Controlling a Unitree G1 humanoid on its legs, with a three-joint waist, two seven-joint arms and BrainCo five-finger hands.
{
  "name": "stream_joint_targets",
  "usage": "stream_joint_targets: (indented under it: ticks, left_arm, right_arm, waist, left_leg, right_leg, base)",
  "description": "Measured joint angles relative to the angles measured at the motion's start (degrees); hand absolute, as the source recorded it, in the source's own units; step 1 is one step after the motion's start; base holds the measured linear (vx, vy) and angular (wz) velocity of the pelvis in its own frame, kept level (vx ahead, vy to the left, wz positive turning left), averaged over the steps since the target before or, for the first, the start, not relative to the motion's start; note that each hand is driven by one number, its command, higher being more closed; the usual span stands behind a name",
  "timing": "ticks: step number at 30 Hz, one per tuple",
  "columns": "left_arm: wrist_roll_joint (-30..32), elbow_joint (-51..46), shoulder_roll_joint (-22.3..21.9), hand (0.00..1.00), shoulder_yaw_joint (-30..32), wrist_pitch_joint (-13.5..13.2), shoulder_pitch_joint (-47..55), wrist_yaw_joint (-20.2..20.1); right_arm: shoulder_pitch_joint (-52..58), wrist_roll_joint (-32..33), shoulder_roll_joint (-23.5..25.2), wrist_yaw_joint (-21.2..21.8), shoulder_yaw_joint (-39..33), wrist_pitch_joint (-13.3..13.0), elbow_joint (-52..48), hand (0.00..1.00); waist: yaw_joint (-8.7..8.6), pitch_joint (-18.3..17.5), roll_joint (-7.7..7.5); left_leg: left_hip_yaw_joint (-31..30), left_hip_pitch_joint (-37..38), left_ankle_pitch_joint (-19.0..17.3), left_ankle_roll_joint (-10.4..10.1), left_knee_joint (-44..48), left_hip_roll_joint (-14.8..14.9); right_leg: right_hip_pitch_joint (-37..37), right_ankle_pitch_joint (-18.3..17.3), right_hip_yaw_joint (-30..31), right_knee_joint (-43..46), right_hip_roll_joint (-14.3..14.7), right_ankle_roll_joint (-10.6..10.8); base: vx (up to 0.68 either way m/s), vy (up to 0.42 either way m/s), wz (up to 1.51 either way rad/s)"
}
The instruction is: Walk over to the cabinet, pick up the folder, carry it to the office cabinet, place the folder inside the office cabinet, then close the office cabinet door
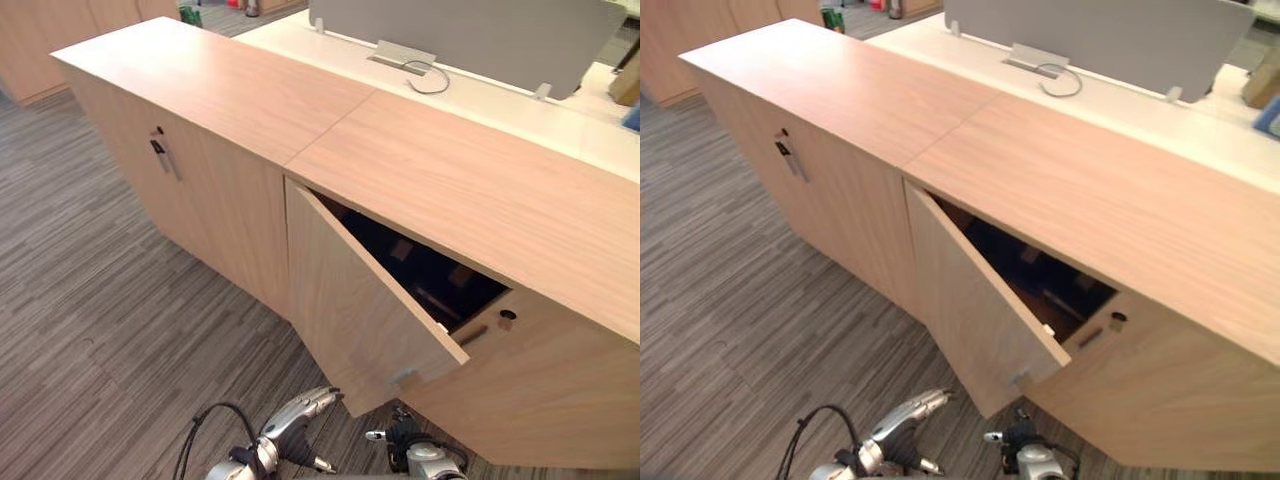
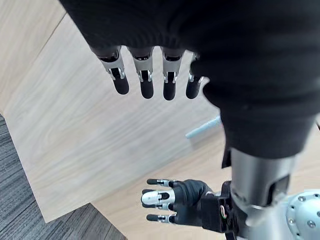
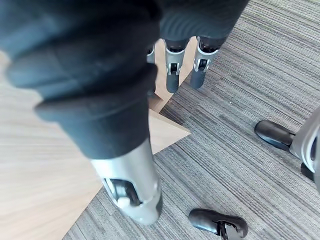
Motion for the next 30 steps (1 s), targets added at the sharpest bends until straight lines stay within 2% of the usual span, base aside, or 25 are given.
stream_joint_targets:
  ticks: [5, 14, 16, 17, 18, 19, 20, 22, 25, 26, 27, 28, 30]
  left_arm:
    - [-0.24, 4.46, -0.97, 0.00, -0.32, 0.21, -0.96, -0.49]
    - [-0.98, 10.73, -4.54, 0.00, -3.56, 2.07, -4.87, -1.13]
    - [-0.99, 11.97, -5.12, 0.00, -4.17, 2.78, -6.61, -1.23]
    - [-0.99, 12.40, -5.43, 0.00, -4.56, 3.23, -7.49, -1.47]
    - [-0.99, 12.97, -6.11, 0.00, -4.55, 3.53, -8.30, -1.72]
    - [-0.99, 13.38, -6.61, 0.00, -4.54, 3.63, -8.74, -1.78]
    - [-0.99, 14.49, -7.36, 0.00, -4.40, 3.86, -9.84, -1.81]
    - [-0.98, 16.23, -8.82, 0.00, -3.72, 4.69, -11.88, -1.78]
    - [-0.99, 16.92, -10.39, 0.00, 0.14, 6.34, -13.00, -0.98]
    - [-1.08, 18.17, -11.85, 0.00, 2.50, 6.86, -12.81, -0.46]
    - [-1.21, 19.06, -12.60, 0.00, 3.69, 7.15, -12.60, -0.24]
    - [-1.80, 21.84, -13.63, 0.00, 6.60, 7.87, -12.44, 0.41]
    - [-5.47, 26.07, -14.72, 0.00, 12.91, 9.70, -10.76, 1.43]
  right_arm:
    - [2.72, 0.05, -0.11, -0.73, -1.33, 0.06, 0.37, 0.00]
    - [5.56, 2.63, -0.21, -1.17, -11.08, 0.22, -0.12, 0.00]
    - [5.66, 3.97, -0.21, -1.16, -14.22, 0.23, -0.12, 0.00]
    - [5.80, 4.57, -0.40, -1.15, -16.47, 0.24, -0.17, 0.00]
    - [6.01, 4.58, -0.93, -1.15, -18.16, 0.29, -0.28, 0.00]
    - [6.16, 4.59, -1.31, -1.15, -18.80, 0.37, -0.34, 0.00]
    - [6.63, 4.54, -2.14, -1.12, -19.91, 0.64, -0.52, 0.00]
    - [7.14, 4.56, -2.78, -1.14, -20.73, 0.79, -0.55, 0.00]
    - [7.67, 4.95, -3.49, -1.11, -20.69, 1.09, -0.18, 0.00]
    - [7.64, 5.31, -4.07, -1.07, -20.73, 1.24, -0.08, 0.00]
    - [7.64, 5.71, -4.61, -1.06, -20.74, 1.26, -0.10, 0.00]
    - [7.65, 6.50, -4.82, -1.06, -20.74, 1.24, -0.40, 0.00]
    - [8.78, 6.89, -4.08, -0.83, -20.72, 1.23, -1.00, 0.00]
  waist:
    - [-1.48, -0.25, 0.17]
    - [-3.62, -1.56, 0.55]
    - [-4.48, -1.50, 0.47]
    - [-4.90, -1.42, 0.73]
    - [-5.09, -1.35, 1.49]
    - [-5.19, -1.30, 1.99]
    - [-5.20, -1.16, 2.86]
    - [-5.26, -0.37, 3.44]
    - [-5.18, 0.52, 4.18]
    - [-4.64, 0.50, 5.13]
    - [-4.32, 0.23, 6.08]
    - [-4.31, 0.67, 6.53]
    - [-4.50, -0.06, 5.45]
  left_leg:
    - [2.62, 1.46, -0.87, -0.47, -0.01, 1.05]
    - [10.61, 5.49, -3.56, -0.81, 0.68, 2.29]
    - [13.04, 4.64, -6.38, -1.20, 5.39, 3.31]
    - [14.20, 3.47, -9.42, -1.35, 10.41, 4.52]
    - [15.12, 2.05, -12.81, -1.53, 16.19, 6.39]
    - [15.20, 1.35, -14.31, -1.61, 18.86, 7.40]
    - [14.43, 0.08, -16.28, -1.44, 23.12, 8.84]
    - [9.46, -1.21, -16.90, -0.91, 26.33, 8.97]
    - [-3.30, -2.22, -17.69, -1.51, 27.21, 7.08]
    - [-8.95, -1.54, -20.31, -2.06, 25.74, 6.30]
    - [-10.50, -0.72, -21.80, -2.96, 24.41, 6.36]
    - [-8.86, 1.25, -21.95, -4.21, 22.77, 6.23]
    - [-5.80, 3.22, -21.44, -3.97, 20.10, 5.40]
  right_leg:
    - [-0.32, 0.02, 2.87, -0.39, 0.17, -0.59]
    - [-1.13, 0.81, 11.15, -0.43, 0.13, -0.76]
    - [-1.38, 1.45, 13.75, -0.54, 0.25, -0.88]
    - [-1.35, 1.59, 15.29, -0.49, 0.38, -0.97]
    - [-1.32, 1.64, 16.92, -0.38, 0.89, -0.99]
    - [-1.31, 1.67, 17.69, -0.35, 1.33, -1.01]
    - [-1.39, 1.87, 19.18, -0.37, 2.10, -1.08]
    - [-1.58, 2.24, 21.07, -0.41, 2.48, -1.10]
    - [-3.38, 3.36, 24.88, -0.35, 2.89, -0.99]
    - [-4.78, 3.96, 27.12, -0.42, 3.49, -0.89]
    - [-5.48, 4.31, 28.22, -0.47, 4.02, -0.68]
    - [-5.24, 5.04, 30.10, -1.02, 3.61, -0.65]
    - [-5.28, 5.97, 32.37, -2.33, 2.35, -0.56]
  base:
    - [-0.04, 0.005, -0.31]
    - [0.02, 0.013, -0.49]
    - [0.04, -0.003, -0.66]
    - [0.04, -0.015, -0.77]
    - [0.03, -0.016, -0.71]
    - [0.03, -0.018, -0.69]
    - [0.01, -0.022, -0.55]
    - [-0.01, -0.016, -0.46]
    - [-0.06, 0.022, -0.58]
    - [-0.07, 0.079, -0.90]
    - [-0.05, 0.135, -1.01]
    - [-0.04, 0.160, -0.92]
    - [-0.05, 0.150, -0.72]
